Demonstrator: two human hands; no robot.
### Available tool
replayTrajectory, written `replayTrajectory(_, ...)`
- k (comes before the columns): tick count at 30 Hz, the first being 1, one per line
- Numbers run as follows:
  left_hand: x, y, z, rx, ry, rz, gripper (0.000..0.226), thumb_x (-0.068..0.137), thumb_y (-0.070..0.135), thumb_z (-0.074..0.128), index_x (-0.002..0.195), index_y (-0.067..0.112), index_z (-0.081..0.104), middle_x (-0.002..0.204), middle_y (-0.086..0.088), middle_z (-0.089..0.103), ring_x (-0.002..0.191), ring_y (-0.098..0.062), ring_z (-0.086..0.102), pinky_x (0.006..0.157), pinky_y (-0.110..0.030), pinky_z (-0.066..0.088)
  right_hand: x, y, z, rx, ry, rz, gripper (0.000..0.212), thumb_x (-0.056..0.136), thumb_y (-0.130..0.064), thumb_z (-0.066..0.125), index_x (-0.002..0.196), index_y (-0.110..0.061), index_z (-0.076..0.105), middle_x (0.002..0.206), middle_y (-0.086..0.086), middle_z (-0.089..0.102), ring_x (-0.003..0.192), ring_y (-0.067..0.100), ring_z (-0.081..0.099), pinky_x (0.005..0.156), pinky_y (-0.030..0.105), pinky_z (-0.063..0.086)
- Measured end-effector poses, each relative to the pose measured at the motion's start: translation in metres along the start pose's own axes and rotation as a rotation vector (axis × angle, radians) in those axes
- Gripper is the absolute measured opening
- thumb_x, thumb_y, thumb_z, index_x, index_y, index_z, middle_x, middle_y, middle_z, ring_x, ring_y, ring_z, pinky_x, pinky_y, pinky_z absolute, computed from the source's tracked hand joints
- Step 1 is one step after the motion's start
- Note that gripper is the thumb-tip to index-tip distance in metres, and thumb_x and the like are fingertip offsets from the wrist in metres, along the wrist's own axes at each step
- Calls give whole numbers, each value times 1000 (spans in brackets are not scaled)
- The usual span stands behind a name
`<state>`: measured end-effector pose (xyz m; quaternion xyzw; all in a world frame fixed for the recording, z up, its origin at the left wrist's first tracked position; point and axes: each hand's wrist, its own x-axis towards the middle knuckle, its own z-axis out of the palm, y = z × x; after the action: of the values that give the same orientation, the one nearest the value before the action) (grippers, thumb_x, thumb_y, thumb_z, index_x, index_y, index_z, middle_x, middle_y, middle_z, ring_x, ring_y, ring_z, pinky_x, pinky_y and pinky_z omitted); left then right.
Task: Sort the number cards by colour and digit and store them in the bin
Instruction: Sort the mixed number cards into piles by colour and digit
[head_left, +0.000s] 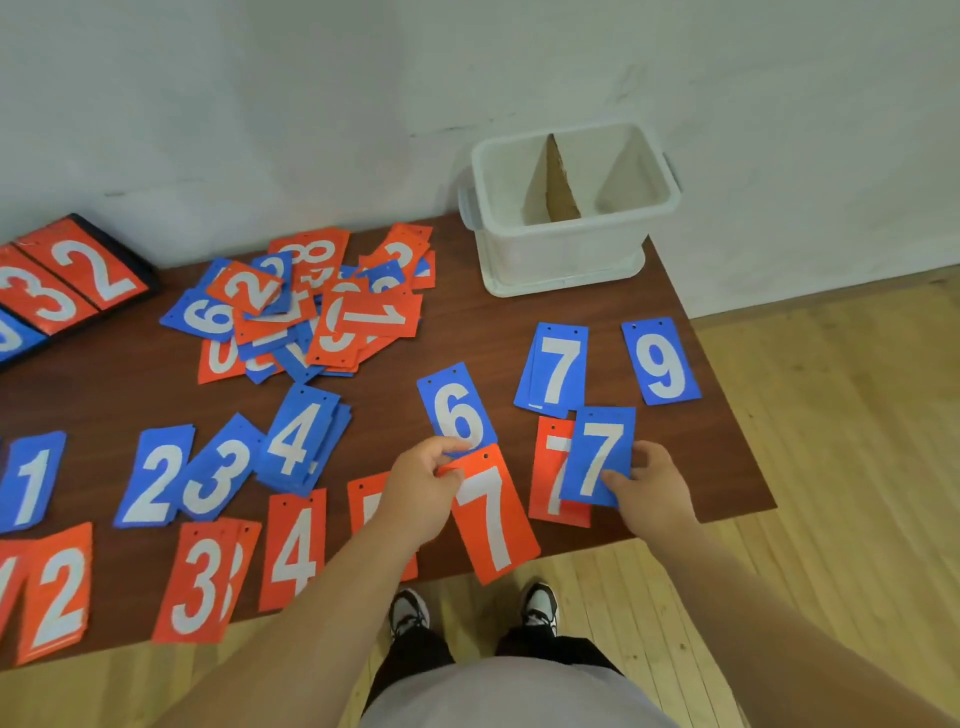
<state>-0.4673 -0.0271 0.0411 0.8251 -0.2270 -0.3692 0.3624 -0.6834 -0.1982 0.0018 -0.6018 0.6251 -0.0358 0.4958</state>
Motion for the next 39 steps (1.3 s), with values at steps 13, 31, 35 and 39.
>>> replayTrajectory(13, 68, 32, 108, 483, -165, 230, 37, 93, 12, 59, 125, 31, 62, 125, 4, 62, 114, -19, 55, 95, -35, 50, 35, -21, -47, 1, 105, -123, 52, 98, -17, 60, 145, -27, 40, 95, -6, 69, 83, 7, 65, 62, 16, 44)
replayTrajectory(31, 46, -13, -52, 578, 354, 5, 45, 91, 40, 69, 132, 27, 55, 130, -3, 52, 125, -27, 48, 102, -43, 44, 47, -131, 47, -471, -96, -403, 59, 91, -35, 67, 145, -24, 45, 142, 6, 51, 117, 26, 59, 91, 40, 54)
replayTrajectory(35, 42, -31, -121, 565, 477, -82, 48, 90, 41, 71, 132, 23, 57, 127, -6, 54, 119, -29, 51, 97, -43, 47, 29, -174, 95, -477, -196, -538, 57, 90, -39, 68, 142, -27, 48, 138, 2, 48, 107, 21, 59, 88, 36, 53)
replayTrajectory(39, 52, -52, -180, 536, 530, -160, 52, 88, 42, 73, 134, 23, 56, 130, -8, 52, 121, -31, 50, 96, -45, 47, 24, -213, 141, -503, -253, -575, 55, 91, -40, 68, 141, -28, 48, 139, 0, 45, 102, 20, 60, 81, 38, 56)
